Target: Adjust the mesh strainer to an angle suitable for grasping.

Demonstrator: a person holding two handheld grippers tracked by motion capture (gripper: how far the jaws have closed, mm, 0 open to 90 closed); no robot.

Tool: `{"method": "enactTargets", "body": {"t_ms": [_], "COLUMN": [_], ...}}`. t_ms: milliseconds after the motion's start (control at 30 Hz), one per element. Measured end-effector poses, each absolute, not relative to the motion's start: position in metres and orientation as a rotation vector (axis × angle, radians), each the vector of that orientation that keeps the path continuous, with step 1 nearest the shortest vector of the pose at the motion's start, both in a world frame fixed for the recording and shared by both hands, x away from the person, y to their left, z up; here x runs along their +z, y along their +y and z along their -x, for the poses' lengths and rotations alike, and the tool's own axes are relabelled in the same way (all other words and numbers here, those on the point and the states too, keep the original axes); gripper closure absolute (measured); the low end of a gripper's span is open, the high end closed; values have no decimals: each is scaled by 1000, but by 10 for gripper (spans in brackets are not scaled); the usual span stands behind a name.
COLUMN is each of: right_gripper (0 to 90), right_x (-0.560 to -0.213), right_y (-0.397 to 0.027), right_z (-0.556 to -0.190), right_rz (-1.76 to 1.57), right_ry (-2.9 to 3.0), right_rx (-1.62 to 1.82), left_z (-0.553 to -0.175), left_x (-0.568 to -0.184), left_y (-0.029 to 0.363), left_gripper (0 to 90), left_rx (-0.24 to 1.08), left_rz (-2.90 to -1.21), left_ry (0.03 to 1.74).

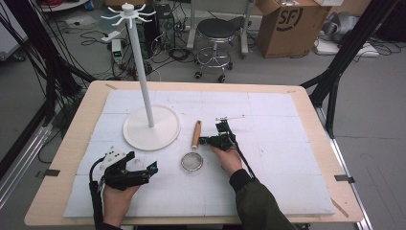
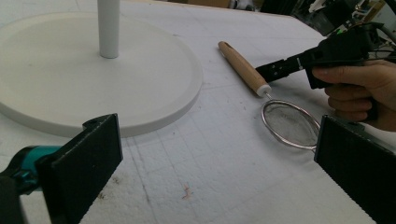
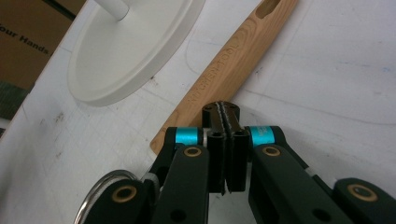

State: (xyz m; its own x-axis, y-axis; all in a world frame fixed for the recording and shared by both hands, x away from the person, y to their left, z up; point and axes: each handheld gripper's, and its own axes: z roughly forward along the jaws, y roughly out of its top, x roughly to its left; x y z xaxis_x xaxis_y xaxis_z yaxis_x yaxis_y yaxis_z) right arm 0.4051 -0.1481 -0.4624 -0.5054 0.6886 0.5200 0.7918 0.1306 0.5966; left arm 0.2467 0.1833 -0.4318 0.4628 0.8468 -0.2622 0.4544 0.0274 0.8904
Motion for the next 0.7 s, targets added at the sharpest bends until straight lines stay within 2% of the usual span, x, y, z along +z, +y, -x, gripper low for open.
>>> {"method": "enactTargets", "body": {"t_ms": [500, 700], "right_gripper": [900, 900], "right_x": [-450, -440], "right_y": [-141, -120], "right_z": [-393, -386], "right_rz": [1443, 1352], "right_ry": [-2185, -2291], "right_rx": [-1423, -1389], "left_z": [-244, -243], "left_x": [-433, -434], "left_y": [190, 190], "left_gripper": [16, 16], "left_rx": [460, 459], "left_rz": [-1588, -1595], "left_ry": [1180, 1181]}}
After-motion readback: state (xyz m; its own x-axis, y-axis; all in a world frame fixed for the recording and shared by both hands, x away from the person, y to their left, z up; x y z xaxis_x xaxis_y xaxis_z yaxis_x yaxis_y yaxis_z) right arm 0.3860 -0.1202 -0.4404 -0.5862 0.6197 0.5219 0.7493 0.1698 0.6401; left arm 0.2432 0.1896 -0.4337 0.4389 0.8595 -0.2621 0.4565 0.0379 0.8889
